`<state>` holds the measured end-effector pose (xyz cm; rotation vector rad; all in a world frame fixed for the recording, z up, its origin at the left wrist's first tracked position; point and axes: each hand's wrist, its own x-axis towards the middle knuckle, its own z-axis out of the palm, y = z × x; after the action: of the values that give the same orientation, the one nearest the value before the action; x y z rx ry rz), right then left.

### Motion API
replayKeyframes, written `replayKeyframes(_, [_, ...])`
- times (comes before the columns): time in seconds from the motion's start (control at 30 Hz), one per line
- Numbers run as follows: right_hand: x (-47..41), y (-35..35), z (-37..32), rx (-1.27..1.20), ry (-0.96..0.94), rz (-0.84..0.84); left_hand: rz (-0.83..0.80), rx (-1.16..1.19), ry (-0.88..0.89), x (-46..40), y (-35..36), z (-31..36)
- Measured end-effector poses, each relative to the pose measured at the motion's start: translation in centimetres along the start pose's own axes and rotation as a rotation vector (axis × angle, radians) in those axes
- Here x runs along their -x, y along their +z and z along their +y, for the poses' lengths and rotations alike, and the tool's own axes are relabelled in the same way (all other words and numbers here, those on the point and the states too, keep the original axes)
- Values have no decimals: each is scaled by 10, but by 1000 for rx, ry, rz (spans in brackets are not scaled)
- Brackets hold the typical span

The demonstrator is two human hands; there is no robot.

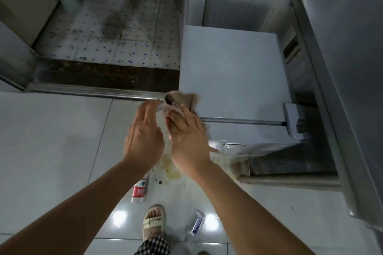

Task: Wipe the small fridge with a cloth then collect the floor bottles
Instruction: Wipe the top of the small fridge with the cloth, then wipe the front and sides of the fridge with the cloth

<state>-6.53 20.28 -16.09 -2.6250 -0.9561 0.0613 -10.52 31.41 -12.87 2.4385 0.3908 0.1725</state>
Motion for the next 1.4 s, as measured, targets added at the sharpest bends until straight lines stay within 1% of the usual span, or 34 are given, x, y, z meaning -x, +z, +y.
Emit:
replayKeyframes(0.07, [9, 1, 2, 35, -40, 41, 49, -24, -8, 11, 4, 6])
replayKeyframes(0.17, [27, -9, 31, 113, -81, 102, 105, -69, 18, 23, 12, 17])
replayKeyframes(0.3, [75, -29, 101, 277, 52, 171, 132, -140, 82, 33, 33, 31])
replayKeyframes(0.37, [98, -40, 140, 339, 149, 165, 115, -228, 149, 35, 46, 36])
replayKeyframes(0.43, [113, -49, 164, 356, 218, 131, 83, -299, 203, 35, 58, 37])
replayKeyframes(0.5, [116, -49, 170, 355, 269, 125, 73, -325, 206, 36, 67, 34])
replayKeyframes(0.53, [115, -46, 164, 343, 312, 150, 78, -332, 204, 36, 69, 31])
replayKeyframes(0.6, [106, -36, 141, 304, 403, 226, 83, -349, 248, 34, 71, 21])
replayKeyframes(0.63, [99, -28, 125, 279, 412, 259, 83, -357, 288, 33, 71, 15])
replayKeyframes(0.7, [85, -11, 89, 215, 331, 304, 91, -363, 360, 31, 71, 4])
replayKeyframes(0.77, [71, 3, 62, 172, 238, 362, 111, -348, 396, 30, 73, -2])
replayKeyframes(0.83, [65, 6, 57, 175, 198, 405, 139, -323, 408, 30, 76, -5])
replayKeyframes(0.97, [80, 1, 99, 293, 64, 399, 237, -276, 441, 29, 88, -13])
replayKeyframes(1.17, [109, 8, 177, 410, 118, 733, 461, -207, 447, 24, 115, -16])
replayKeyframes(1.27, [110, 15, 196, 474, 81, 824, 587, -153, 481, 23, 128, -20])
replayKeyframes(1.4, [105, 23, 208, 466, 27, 950, 702, -171, 517, 14, 139, -26])
